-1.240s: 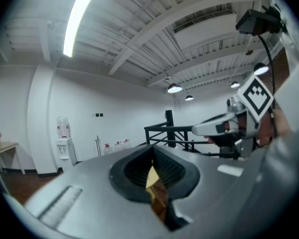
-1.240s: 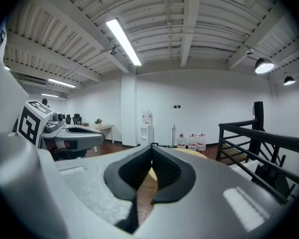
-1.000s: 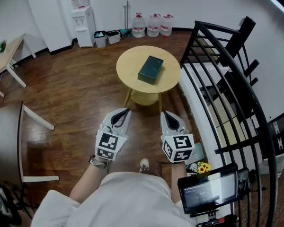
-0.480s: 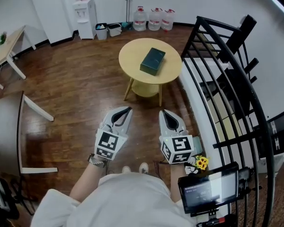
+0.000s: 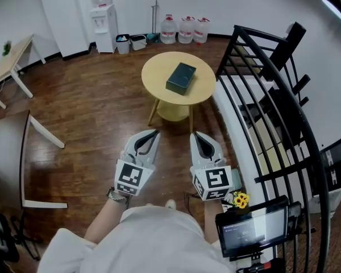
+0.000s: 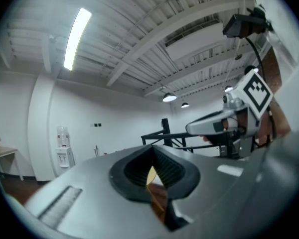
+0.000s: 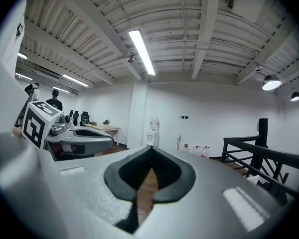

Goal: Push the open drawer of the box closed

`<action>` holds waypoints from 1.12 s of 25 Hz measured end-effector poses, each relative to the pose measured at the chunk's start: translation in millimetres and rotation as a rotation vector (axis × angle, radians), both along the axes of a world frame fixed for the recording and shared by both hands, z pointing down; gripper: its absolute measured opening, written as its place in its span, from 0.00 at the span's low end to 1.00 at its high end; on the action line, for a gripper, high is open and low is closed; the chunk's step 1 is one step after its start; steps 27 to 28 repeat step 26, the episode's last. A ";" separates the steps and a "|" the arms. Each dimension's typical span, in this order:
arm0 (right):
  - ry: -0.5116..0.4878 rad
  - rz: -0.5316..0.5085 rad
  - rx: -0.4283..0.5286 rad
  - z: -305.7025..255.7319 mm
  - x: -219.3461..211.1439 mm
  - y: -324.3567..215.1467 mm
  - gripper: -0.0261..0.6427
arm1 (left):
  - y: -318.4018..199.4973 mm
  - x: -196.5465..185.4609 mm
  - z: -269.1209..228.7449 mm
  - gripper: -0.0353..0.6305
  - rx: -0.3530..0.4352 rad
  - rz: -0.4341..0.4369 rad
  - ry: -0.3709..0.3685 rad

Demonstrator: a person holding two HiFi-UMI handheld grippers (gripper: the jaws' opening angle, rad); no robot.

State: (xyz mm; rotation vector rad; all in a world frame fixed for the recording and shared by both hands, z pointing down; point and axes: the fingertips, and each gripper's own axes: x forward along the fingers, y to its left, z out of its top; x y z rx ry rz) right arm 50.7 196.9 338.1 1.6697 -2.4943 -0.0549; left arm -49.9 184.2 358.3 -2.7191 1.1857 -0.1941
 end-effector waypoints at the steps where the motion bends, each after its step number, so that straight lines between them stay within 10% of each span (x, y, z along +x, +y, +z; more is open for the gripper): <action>1: 0.003 -0.003 -0.001 0.6 -0.6 1.0 0.04 | -0.7 -1.7 1.1 0.06 -0.005 -0.016 -0.001; 28: 0.033 -0.009 -0.051 11.6 8.8 18.3 0.04 | 11.3 -1.0 8.3 0.06 -0.049 -0.070 0.038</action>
